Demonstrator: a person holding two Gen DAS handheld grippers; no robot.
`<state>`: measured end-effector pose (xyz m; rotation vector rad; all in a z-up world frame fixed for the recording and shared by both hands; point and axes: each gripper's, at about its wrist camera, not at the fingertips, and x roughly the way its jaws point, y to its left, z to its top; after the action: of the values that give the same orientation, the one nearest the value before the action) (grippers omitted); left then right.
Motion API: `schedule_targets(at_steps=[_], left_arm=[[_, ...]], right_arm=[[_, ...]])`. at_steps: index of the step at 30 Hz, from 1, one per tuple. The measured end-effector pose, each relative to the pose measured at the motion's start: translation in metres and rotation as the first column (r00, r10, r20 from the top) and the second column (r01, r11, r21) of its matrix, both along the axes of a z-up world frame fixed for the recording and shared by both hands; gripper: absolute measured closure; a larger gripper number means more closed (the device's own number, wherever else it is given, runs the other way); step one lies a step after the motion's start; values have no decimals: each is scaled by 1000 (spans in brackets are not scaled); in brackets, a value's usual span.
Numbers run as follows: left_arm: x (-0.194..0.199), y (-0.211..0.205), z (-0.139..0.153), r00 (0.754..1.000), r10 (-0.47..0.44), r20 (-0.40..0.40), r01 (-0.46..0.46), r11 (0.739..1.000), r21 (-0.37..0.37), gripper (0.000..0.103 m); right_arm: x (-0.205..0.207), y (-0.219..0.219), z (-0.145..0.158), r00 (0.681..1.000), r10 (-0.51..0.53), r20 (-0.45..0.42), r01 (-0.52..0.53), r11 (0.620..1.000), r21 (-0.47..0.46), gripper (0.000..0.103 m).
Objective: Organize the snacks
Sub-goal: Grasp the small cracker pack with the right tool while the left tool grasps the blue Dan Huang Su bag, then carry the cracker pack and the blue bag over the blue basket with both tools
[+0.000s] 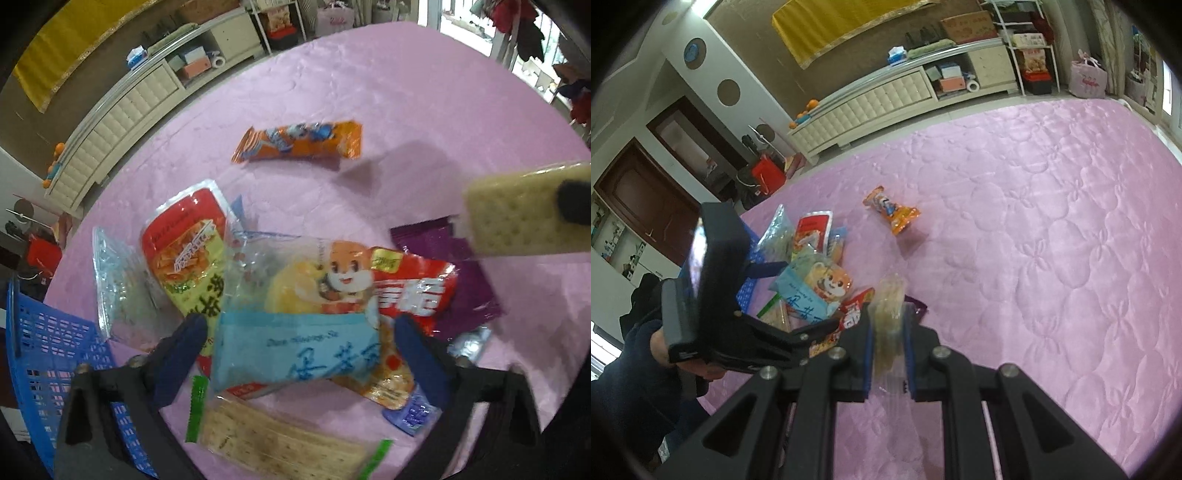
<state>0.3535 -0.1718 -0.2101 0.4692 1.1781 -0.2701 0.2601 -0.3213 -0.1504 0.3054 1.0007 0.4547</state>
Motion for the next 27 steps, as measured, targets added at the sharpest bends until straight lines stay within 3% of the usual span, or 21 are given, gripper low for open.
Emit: schedule_targets(at_steps=[7,10,14,27], left_arm=[[-5,3,5,1000,24,11,-23,999,-46,36],[-13,9,17,998,48,48,-44,996,-79,37],[-31,16,36,994,72,83,-59,987,-147,38],[-89,54,119,967,153,202,-90,953,-291,38]], right_arm=[[-2,3,5,1000,10,7,-10,1000,4,85],[-7,7,13,1000,-8,19,8,999,-43,85],[-15,8,24,1000,2,25,-2,1000,-17,85],[-48,45,87,992,40,123,-33,998,-57,85]])
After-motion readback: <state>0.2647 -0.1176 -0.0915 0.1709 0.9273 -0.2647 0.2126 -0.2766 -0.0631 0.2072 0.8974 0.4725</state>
